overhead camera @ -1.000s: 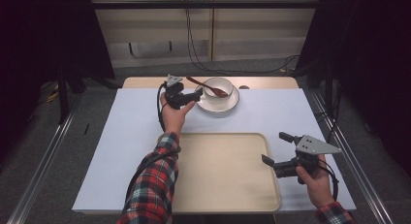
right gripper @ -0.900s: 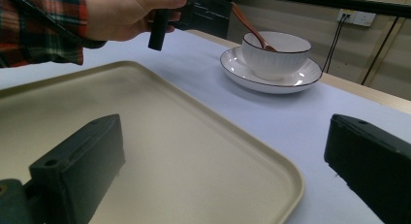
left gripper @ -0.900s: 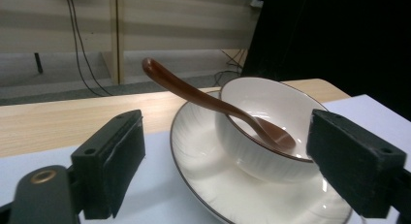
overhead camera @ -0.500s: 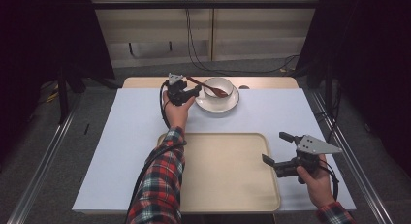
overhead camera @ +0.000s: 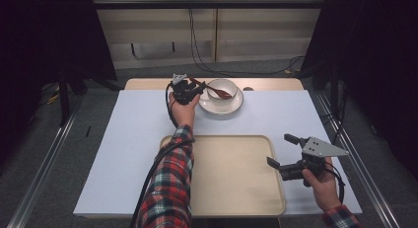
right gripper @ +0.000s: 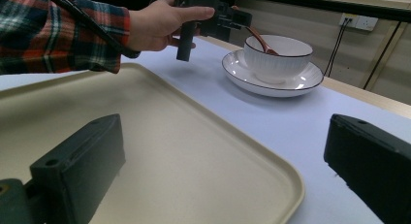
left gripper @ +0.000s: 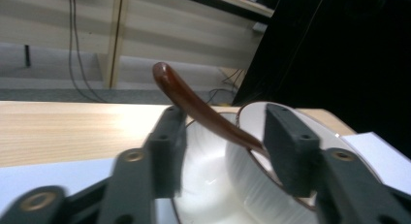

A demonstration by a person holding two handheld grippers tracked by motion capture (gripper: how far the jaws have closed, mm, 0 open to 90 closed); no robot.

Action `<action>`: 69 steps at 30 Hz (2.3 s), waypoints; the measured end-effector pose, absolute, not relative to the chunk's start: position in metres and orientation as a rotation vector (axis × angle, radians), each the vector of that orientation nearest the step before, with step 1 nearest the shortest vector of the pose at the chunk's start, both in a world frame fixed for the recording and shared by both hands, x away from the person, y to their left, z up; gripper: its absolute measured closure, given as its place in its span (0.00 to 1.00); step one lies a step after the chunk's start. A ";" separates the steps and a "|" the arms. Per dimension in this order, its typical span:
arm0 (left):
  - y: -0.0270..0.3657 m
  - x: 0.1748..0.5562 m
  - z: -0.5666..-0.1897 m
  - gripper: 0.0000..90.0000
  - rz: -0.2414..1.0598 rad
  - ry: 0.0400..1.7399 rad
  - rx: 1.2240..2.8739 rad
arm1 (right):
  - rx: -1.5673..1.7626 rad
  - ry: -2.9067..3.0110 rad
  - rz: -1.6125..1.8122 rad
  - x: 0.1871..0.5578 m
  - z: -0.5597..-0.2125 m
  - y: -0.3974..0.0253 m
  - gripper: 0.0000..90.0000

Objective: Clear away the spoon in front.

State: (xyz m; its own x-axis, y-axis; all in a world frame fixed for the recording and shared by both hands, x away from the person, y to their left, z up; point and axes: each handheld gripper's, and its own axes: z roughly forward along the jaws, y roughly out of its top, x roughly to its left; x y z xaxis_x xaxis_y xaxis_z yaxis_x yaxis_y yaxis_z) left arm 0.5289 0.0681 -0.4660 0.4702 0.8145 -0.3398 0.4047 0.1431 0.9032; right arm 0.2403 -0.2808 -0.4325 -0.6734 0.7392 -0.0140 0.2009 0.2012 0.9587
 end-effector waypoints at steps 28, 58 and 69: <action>0.083 0.520 -0.437 0.93 0.310 1.032 1.258 | 0.862 2.000 1.485 0.241 -0.432 -0.280 0.01; 0.144 0.473 -0.382 0.93 0.261 0.926 1.304 | 0.861 2.008 1.469 0.241 -0.433 -0.277 0.01; 0.155 0.455 -0.374 0.93 0.221 0.907 1.314 | 0.854 2.018 1.467 0.242 -0.434 -0.277 0.01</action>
